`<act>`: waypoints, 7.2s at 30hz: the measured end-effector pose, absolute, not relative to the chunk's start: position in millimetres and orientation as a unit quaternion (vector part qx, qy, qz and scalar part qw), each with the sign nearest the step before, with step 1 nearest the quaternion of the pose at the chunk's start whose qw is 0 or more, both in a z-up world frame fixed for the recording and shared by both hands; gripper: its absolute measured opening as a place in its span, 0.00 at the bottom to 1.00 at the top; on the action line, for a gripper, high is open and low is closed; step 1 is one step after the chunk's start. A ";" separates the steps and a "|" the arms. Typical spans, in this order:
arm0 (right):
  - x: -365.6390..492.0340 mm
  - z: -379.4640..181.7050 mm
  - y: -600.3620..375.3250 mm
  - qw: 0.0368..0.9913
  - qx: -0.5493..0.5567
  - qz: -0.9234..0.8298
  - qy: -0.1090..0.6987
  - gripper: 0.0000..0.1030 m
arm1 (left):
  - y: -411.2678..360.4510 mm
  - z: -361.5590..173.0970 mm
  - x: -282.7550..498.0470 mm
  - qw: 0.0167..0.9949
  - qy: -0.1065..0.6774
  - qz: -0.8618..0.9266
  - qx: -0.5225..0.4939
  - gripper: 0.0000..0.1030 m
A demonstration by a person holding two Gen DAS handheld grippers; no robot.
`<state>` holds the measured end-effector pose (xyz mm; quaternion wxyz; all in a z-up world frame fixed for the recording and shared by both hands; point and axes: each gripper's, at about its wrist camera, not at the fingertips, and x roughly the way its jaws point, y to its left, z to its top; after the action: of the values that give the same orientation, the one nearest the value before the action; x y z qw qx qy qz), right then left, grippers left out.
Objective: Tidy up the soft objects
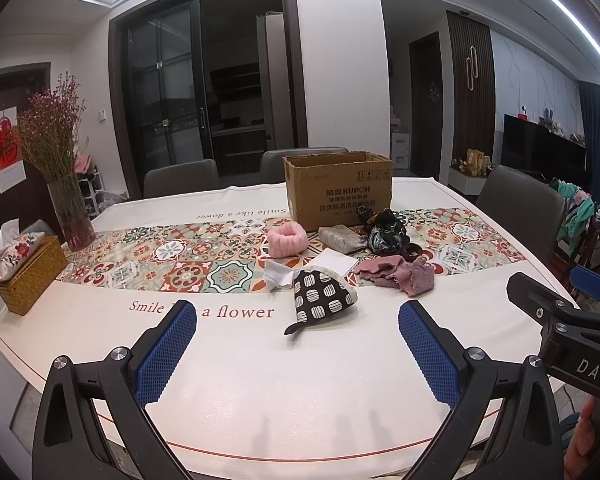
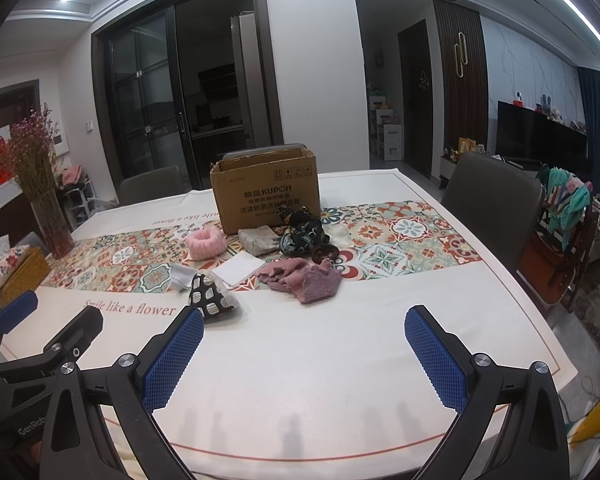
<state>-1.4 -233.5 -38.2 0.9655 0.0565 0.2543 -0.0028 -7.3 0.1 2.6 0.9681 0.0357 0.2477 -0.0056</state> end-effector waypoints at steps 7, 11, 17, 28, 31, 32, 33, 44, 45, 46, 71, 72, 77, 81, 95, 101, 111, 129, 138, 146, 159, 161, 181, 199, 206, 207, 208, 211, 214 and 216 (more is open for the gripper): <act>-1.4 -38.2 -233.4 0.965 0.057 -0.003 0.254 0.99 | 0.1 2.8 -7.1 0.968 0.248 -0.006 0.036 1.00; -1.8 -38.4 -233.5 0.966 0.056 -0.003 0.254 0.99 | 0.0 2.9 -7.1 0.968 0.247 -0.005 0.036 1.00; -2.0 -38.3 -233.5 0.966 0.057 -0.003 0.254 0.99 | 0.1 3.0 -7.1 0.968 0.248 -0.006 0.036 1.00; -2.1 -37.7 -233.3 0.966 0.056 -0.003 0.254 0.99 | 0.2 2.7 -7.3 0.968 0.248 -0.006 0.036 1.00; -2.2 -37.6 -233.5 0.966 0.056 -0.003 0.254 0.99 | 0.3 2.5 -7.3 0.968 0.248 -0.007 0.035 1.00; -2.1 -37.8 -233.6 0.966 0.056 -0.003 0.254 0.99 | 0.1 2.5 -7.0 0.968 0.248 -0.007 0.034 1.00; -1.8 -37.8 -233.5 0.965 0.056 -0.003 0.254 0.99 | -0.3 2.2 -6.6 0.968 0.248 -0.008 0.034 1.00; 9.6 -44.5 -232.1 0.962 0.055 0.000 0.269 0.99 | -0.7 -3.7 4.8 0.966 0.255 -0.018 0.031 1.00; 10.1 -44.6 -232.3 0.962 0.055 0.000 0.269 0.99 | -0.4 -3.8 4.3 0.967 0.254 -0.018 0.031 1.00; 11.8 -44.8 -232.2 0.961 0.054 0.000 0.270 0.99 | -0.3 -4.4 6.2 0.967 0.253 -0.017 0.031 1.00; 104.6 -66.4 -229.7 0.954 0.042 0.004 0.298 0.99 | 0.0 -35.2 89.4 0.960 0.278 -0.026 0.032 0.98; 108.3 -68.1 -229.5 0.953 0.041 0.005 0.300 0.99 | -0.3 -36.2 93.0 0.960 0.278 -0.026 0.031 0.98; 129.9 -76.8 -229.0 0.949 0.040 0.007 0.313 0.99 | -1.4 -44.4 116.5 0.956 0.292 -0.029 0.020 0.96; 148.8 -83.4 -230.7 0.945 0.041 0.007 0.323 0.99 | -2.8 -51.9 134.4 0.951 0.308 -0.029 0.016 0.95; 209.0 -116.5 -232.9 0.928 0.044 0.020 0.370 0.99 | -7.1 -83.9 190.4 0.925 0.378 -0.032 -0.003 0.89; 226.5 -131.4 -234.7 0.919 0.048 0.027 0.391 0.99 | -9.5 -97.2 206.1 0.914 0.404 -0.030 -0.007 0.88; 245.6 -150.1 -232.1 0.909 0.050 0.036 0.413 0.99 | -9.3 -114.2 224.2 0.898 0.439 -0.031 -0.018 0.84; 264.1 -168.0 -229.6 0.898 0.048 0.038 0.435 0.90 | -11.4 -133.1 236.5 0.879 0.473 -0.048 -0.042 0.62; 264.0 -170.4 -225.5 0.898 0.031 0.036 0.438 0.61 | -13.4 -129.6 233.9 0.883 0.466 -0.051 -0.031 0.50; 262.3 -164.8 -226.1 0.895 0.044 0.050 0.442 0.30 | -12.0 -121.2 227.8 0.886 0.457 -0.061 -0.034 0.41; 238.4 -129.6 -223.0 0.909 0.054 0.058 0.410 0.25 | -8.8 -87.5 212.1 0.908 0.411 -0.075 -0.031 0.37; 234.4 -120.8 -222.3 0.913 0.053 0.057 0.400 0.25 | -7.9 -80.8 211.4 0.912 0.403 -0.075 -0.029 0.37; 220.5 -48.2 -219.6 0.948 0.045 0.050 0.312 0.25 | -8.0 -15.6 215.4 0.945 0.314 -0.085 -0.013 0.37; 238.5 -0.5 -226.3 0.967 0.050 0.042 0.245 0.25 | -15.6 36.8 239.0 0.966 0.239 -0.094 -0.002 0.37; 253.3 17.3 -230.0 0.973 0.054 0.038 0.223 0.25 | -19.5 52.3 259.7 0.971 0.219 -0.096 0.001 0.37; 256.0 19.1 -230.4 0.973 0.054 0.038 0.220 0.25 | -20.4 54.3 262.5 0.972 0.216 -0.097 0.002 0.37; 257.4 19.4 -230.7 0.974 0.053 0.038 0.218 0.25 | -21.5 56.3 264.8 0.972 0.213 -0.097 0.002 0.37; 265.4 24.6 -231.5 0.975 0.054 0.037 0.212 0.25 | -23.8 62.5 273.1 0.974 0.204 -0.098 0.006 0.37; 273.7 30.3 -232.2 0.977 0.054 0.037 0.204 0.25 | -25.6 69.7 285.6 0.975 0.196 -0.102 0.007 0.37; 280.5 34.3 -231.1 0.978 0.051 0.036 0.199 0.25 | -26.4 72.3 292.1 0.975 0.194 -0.105 0.008 0.37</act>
<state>280.5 -231.1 34.3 0.9780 0.0513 0.1990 0.0362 292.1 -26.4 72.3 0.9753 0.0084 0.1945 -0.1048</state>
